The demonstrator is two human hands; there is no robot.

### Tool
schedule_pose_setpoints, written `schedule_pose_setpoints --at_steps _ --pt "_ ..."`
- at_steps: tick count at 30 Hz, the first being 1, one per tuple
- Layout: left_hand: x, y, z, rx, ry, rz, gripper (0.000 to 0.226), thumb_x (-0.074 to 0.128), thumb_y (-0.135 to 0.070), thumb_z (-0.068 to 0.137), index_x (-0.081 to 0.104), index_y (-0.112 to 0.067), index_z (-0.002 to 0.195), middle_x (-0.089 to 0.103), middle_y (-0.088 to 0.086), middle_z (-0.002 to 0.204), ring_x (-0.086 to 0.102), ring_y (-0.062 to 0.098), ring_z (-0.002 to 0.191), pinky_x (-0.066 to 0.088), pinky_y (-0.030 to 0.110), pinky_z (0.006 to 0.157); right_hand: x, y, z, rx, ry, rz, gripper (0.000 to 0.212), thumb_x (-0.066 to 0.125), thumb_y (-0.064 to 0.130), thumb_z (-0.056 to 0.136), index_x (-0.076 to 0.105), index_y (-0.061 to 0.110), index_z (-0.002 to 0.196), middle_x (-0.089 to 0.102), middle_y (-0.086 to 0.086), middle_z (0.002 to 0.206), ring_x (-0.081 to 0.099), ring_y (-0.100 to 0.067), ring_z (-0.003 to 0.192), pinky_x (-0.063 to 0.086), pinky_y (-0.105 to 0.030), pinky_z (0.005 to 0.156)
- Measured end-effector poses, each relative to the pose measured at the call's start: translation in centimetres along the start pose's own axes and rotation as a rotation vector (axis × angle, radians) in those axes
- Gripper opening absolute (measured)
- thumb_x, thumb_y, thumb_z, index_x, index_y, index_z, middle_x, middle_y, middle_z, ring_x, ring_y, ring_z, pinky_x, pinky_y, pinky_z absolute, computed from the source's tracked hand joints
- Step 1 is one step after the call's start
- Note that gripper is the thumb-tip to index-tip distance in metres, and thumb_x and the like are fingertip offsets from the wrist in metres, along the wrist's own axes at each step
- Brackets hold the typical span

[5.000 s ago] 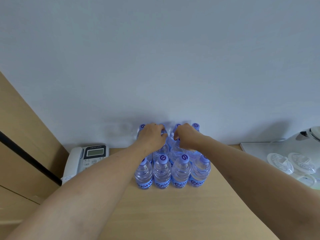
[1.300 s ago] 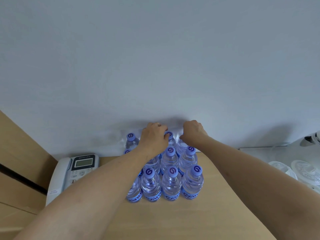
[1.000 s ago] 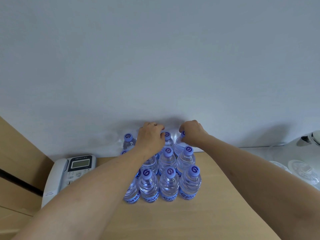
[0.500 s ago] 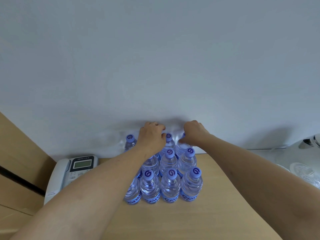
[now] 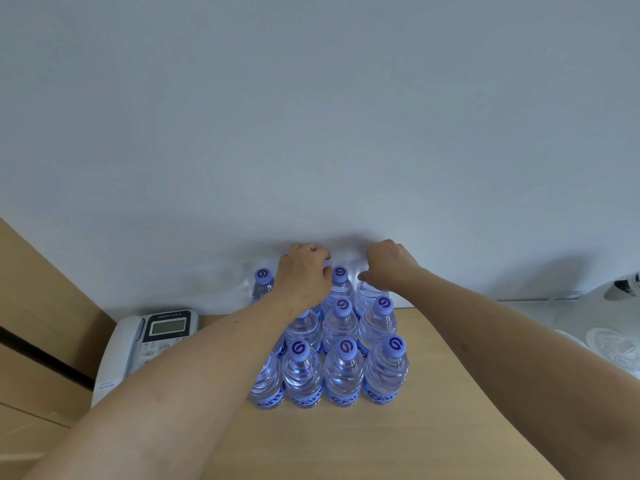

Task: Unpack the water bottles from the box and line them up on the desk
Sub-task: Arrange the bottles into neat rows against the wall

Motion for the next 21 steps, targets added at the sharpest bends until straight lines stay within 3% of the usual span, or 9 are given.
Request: schedule_pose_setpoints --at_steps 5,10,15,17,18,19,21 --pt "-0.4 0.3 0.0 -0.008 -0.012 -0.012 0.032 0.054 -0.028 0.095 0.063 -0.016 0.122 0.063 0.007 0.121 0.047 0.029 0.118 0.043 0.039 0.093 0.3 0.4 -0.1 -0.027 0.001 -0.025 0.036 0.058 -0.002 0.076 0.031 0.013 0.057 0.035 -0.004 0.062 0.032 -0.019 0.050 0.023 -0.025 0.042" --pt "-0.5 0.2 0.1 0.001 -0.011 -0.018 0.032 0.054 -0.027 0.095 0.063 -0.016 0.123 0.062 0.006 0.122 0.047 0.029 0.120 0.043 0.040 0.095 0.0 1.2 -0.4 -0.095 0.011 -0.021 0.038 0.050 -0.007 0.070 0.023 0.015 0.056 0.024 -0.003 0.061 0.029 -0.021 0.064 0.017 -0.026 0.044" --pt "-0.6 -0.1 0.1 0.016 -0.009 -0.019 0.031 0.054 -0.027 0.095 0.063 -0.016 0.123 0.062 0.006 0.121 0.047 0.028 0.119 0.044 0.040 0.095 0.3 1.2 -0.5 -0.099 0.035 -0.015 0.038 0.050 -0.009 0.071 0.023 0.015 0.057 0.024 -0.003 0.063 0.031 -0.021 0.066 0.018 -0.027 0.046" --pt "-0.7 -0.1 0.0 0.013 -0.010 -0.020 0.031 0.054 -0.027 0.095 0.063 -0.015 0.122 0.062 0.006 0.121 0.047 0.028 0.120 0.043 0.040 0.095 0.6 1.0 -0.4 -0.072 0.050 0.007 0.030 0.050 -0.010 0.071 0.033 0.011 0.057 0.033 -0.005 0.064 0.037 -0.026 0.066 0.027 -0.027 0.045" --pt "-0.7 0.0 0.0 0.012 -0.009 -0.021 0.031 0.054 -0.027 0.095 0.063 -0.015 0.123 0.062 0.005 0.122 0.047 0.028 0.120 0.043 0.041 0.096 0.7 0.8 -0.2 -0.057 0.050 0.018 0.018 0.051 -0.009 0.073 0.048 0.006 0.062 0.045 -0.009 0.070 0.046 -0.033 0.068 0.039 -0.032 0.047" --pt "-0.7 0.0 0.0 0.012 -0.007 -0.020 0.031 0.054 -0.027 0.095 0.063 -0.015 0.123 0.062 0.006 0.122 0.046 0.028 0.120 0.043 0.041 0.096 0.5 0.8 -0.2 -0.055 0.045 0.028 0.012 0.054 -0.008 0.074 0.062 0.000 0.077 0.058 -0.014 0.083 0.057 -0.038 0.076 0.053 -0.038 0.058" --pt "-0.7 0.0 0.0 0.011 -0.002 -0.015 0.032 0.053 -0.027 0.095 0.062 -0.015 0.124 0.062 0.006 0.123 0.046 0.028 0.121 0.043 0.041 0.096 0.5 0.6 -0.2 -0.049 0.039 0.042 0.031 0.057 -0.006 0.076 0.067 -0.004 0.106 0.065 -0.020 0.108 0.064 -0.037 0.097 0.057 -0.045 0.080"
Point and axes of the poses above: each hand's wrist, its own z-axis towards the middle knuckle, its own x-axis out of the palm, y = z × x, the point moved 10 cm from there along z, towards the middle knuckle
